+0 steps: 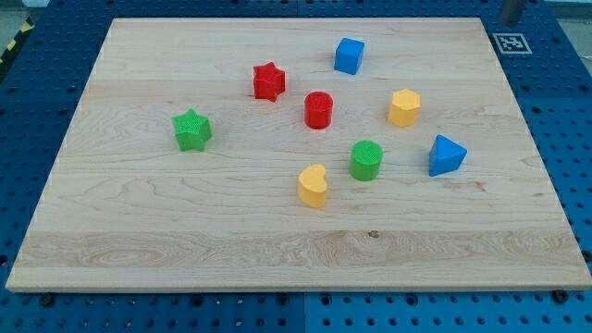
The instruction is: Point your arm at the blue cube
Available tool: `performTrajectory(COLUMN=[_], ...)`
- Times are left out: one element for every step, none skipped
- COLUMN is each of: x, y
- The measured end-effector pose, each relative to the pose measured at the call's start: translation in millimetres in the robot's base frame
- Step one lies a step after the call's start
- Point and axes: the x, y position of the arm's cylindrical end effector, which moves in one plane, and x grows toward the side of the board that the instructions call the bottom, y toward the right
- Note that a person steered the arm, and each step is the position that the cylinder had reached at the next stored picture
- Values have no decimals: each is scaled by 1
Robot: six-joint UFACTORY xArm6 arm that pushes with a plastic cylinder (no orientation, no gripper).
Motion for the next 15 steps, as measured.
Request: performTrajectory(x=[0, 1, 1, 10, 42, 64, 64, 66, 94, 109, 109, 109, 109, 109, 109], y=[0, 0, 0, -4, -46, -81, -83, -83, -93, -111, -113, -144, -167, -179, -216])
